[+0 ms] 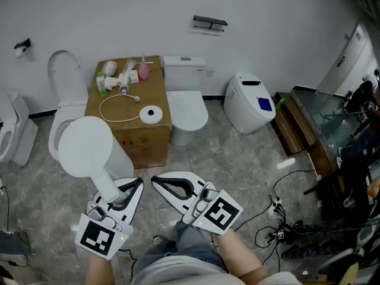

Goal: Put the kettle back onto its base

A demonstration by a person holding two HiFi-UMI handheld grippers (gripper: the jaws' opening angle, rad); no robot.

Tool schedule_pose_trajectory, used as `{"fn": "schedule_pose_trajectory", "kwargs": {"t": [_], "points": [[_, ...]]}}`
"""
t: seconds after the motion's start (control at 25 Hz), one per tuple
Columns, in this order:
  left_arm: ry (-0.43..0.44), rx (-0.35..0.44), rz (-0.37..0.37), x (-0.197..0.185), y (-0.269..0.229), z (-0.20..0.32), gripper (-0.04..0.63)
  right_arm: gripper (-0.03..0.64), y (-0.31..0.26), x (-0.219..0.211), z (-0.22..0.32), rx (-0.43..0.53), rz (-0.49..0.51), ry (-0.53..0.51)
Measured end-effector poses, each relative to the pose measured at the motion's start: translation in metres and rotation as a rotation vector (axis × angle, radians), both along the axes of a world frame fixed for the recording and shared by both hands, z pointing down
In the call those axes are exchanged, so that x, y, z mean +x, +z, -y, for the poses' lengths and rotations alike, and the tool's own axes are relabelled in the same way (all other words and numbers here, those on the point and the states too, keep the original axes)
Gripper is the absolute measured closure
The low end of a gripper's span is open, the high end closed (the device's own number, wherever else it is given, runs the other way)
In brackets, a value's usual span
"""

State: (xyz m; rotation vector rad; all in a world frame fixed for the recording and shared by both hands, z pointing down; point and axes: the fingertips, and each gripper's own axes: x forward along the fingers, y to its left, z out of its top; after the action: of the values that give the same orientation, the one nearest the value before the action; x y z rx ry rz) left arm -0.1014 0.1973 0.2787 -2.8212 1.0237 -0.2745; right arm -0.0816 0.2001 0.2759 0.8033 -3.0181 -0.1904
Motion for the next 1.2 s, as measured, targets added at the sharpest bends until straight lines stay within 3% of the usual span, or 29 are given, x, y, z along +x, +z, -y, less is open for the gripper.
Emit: {"fn": "schedule_pose_trajectory", "kwargs": {"t": [0.76,1.2], "points": [[0.015,0.02,0.011,0.007,0.003,0.018,0.586,0.609,-0.002,0.008,0.013,0.008,0.043,0.017],[0.006,0.019,0.009,0.041,0.03,0.111,0.586,0.608,0.01,0.051,0.093,-0.019,0.048,0.056]]}}
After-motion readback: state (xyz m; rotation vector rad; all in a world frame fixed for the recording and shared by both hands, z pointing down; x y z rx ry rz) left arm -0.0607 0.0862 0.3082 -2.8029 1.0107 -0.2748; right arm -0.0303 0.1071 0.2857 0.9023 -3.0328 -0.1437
